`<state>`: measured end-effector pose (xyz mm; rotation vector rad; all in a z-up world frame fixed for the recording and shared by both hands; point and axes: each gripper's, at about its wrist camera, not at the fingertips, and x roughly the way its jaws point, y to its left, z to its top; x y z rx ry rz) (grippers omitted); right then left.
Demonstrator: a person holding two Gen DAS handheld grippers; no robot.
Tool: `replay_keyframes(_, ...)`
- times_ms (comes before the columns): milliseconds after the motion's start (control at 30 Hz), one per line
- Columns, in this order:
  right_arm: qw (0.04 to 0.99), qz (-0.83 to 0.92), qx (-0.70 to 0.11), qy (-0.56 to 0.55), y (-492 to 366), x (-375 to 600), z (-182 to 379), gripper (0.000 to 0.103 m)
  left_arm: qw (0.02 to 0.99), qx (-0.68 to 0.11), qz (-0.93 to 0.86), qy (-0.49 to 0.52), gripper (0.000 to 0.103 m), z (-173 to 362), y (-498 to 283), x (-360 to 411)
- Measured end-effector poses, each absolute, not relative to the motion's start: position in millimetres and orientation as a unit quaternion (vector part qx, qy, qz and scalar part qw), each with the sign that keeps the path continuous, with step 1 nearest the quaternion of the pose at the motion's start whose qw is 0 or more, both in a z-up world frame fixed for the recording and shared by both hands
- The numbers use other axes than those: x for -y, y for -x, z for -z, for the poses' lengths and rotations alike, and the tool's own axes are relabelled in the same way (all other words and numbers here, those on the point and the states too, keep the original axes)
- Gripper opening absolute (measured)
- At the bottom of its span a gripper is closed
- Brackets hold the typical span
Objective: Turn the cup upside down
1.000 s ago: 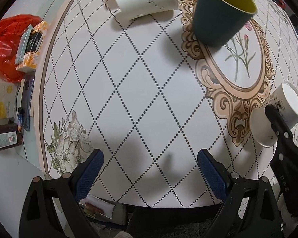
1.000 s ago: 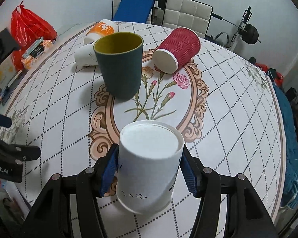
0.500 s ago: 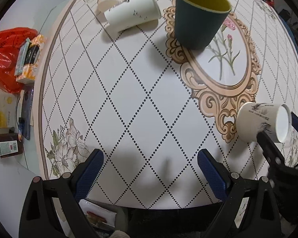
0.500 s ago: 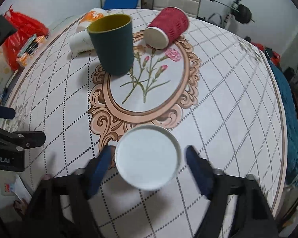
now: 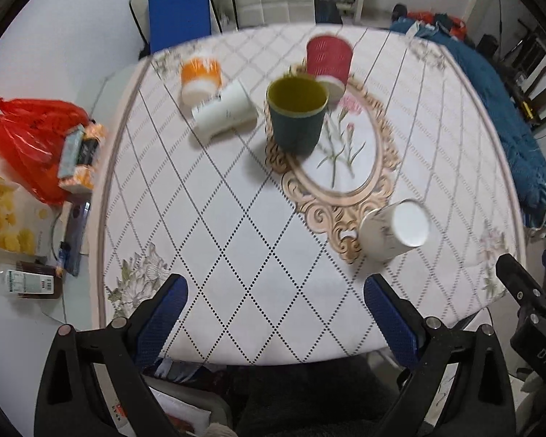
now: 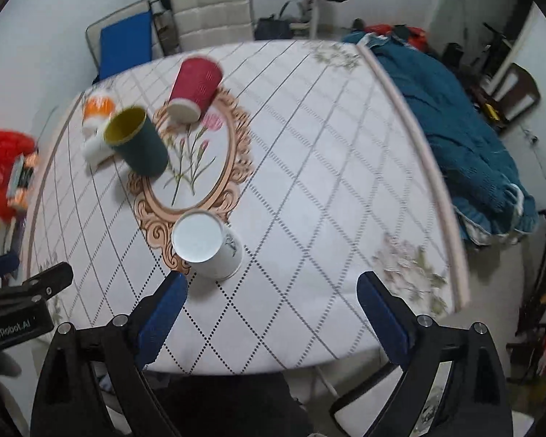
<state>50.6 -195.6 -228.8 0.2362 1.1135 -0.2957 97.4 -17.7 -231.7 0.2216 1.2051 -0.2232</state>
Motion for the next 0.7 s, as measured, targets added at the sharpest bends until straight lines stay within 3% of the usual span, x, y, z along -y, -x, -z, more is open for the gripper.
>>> replay_keyframes(367,0.875,0.128,-0.461,-0.078,13.5,199.2,120.4,0.097,0.858,-0.498,0.102,-0.072,0.099,130.7,-36.0,17.1)
replay_keyframes(700,0.895,0.113,-0.426,-0.067,75.6,195.8,44.5,0.097,0.876,-0.47,0.097,-0.056,0.099,83.6,20.1,6.8)
